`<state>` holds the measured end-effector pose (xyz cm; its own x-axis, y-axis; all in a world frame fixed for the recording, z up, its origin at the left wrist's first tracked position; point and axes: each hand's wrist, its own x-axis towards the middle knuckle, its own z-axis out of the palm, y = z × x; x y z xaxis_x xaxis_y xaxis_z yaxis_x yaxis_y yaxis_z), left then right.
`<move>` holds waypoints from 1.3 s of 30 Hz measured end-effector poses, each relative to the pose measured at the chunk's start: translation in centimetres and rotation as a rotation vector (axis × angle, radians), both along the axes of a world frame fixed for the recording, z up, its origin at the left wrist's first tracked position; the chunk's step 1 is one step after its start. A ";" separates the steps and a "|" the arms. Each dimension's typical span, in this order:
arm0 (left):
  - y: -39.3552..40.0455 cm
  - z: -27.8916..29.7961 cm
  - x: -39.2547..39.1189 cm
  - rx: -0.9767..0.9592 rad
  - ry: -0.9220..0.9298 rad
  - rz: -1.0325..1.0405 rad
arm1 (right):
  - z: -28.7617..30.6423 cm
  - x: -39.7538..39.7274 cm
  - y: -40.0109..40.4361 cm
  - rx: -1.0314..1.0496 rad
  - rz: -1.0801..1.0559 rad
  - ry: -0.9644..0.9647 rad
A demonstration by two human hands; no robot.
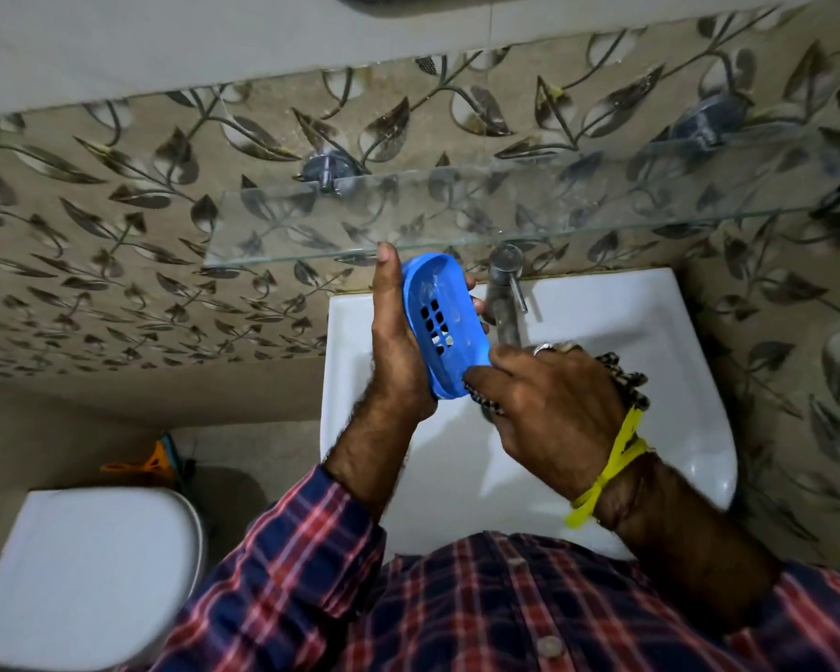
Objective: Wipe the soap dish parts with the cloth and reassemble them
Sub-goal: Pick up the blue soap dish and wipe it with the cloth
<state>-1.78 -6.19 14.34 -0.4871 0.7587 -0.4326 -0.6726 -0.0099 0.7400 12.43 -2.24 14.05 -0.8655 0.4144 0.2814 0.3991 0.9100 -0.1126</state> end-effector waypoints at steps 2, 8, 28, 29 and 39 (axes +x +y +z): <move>0.0 -0.2 -0.2 -0.002 -0.019 0.010 | -0.2 0.1 -0.5 0.017 0.014 -0.020; -0.2 -1.0 -0.1 0.019 -0.013 -0.009 | 0.2 0.1 0.3 -0.028 -0.078 0.039; -0.8 -1.9 1.9 0.036 -0.180 -0.196 | 4.0 -2.1 0.2 -0.292 -0.386 0.455; -0.8 -1.9 2.4 0.049 -0.193 -0.197 | 3.8 -2.3 0.1 -0.249 -0.377 0.434; -1.6 -2.6 3.0 0.031 -0.134 -0.198 | 2.8 -2.1 0.5 -0.219 -0.100 0.260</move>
<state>1.19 -7.76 11.72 -0.2673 0.8476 -0.4583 -0.7560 0.1104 0.6452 10.32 -1.70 16.81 -0.7287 0.5681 0.3825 0.4171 0.8111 -0.4100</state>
